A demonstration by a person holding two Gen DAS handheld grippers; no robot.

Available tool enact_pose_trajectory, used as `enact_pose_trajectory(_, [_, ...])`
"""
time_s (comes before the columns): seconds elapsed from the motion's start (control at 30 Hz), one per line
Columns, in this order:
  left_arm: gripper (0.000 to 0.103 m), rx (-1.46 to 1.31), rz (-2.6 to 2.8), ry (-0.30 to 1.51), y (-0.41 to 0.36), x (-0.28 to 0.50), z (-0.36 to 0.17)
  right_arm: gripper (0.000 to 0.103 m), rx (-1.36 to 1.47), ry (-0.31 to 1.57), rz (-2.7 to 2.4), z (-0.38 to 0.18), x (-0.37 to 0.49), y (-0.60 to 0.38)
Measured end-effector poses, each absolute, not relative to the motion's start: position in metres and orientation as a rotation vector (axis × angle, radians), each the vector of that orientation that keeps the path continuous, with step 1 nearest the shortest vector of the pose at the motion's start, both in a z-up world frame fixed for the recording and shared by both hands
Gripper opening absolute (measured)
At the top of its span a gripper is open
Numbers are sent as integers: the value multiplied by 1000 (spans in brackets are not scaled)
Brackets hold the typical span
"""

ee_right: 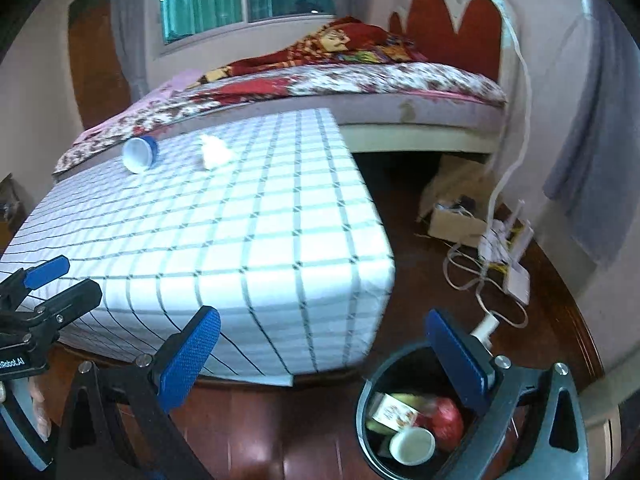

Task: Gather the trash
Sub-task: 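Move both open grippers back toward the blue cup and white tissue, then grasp the white crumpled tissue with the right gripper while the left gripper grasps the blue cup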

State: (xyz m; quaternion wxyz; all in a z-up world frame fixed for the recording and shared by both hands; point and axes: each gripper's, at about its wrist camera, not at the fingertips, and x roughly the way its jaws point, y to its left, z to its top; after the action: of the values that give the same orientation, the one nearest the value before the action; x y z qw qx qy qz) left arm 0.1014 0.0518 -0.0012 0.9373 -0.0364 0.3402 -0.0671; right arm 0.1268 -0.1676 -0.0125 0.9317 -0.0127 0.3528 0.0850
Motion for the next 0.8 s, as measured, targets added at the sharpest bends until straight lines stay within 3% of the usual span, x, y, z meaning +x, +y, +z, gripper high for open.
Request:
enact_pose_trajectory(0.5, [102,-129,-19,689,146,138,-3,103,-67,642,295,17,184,-81])
enact_pose_trajectory(0.8, [101,-137,60,707,201,193,-10,103,-170,741,396,3,278,-7])
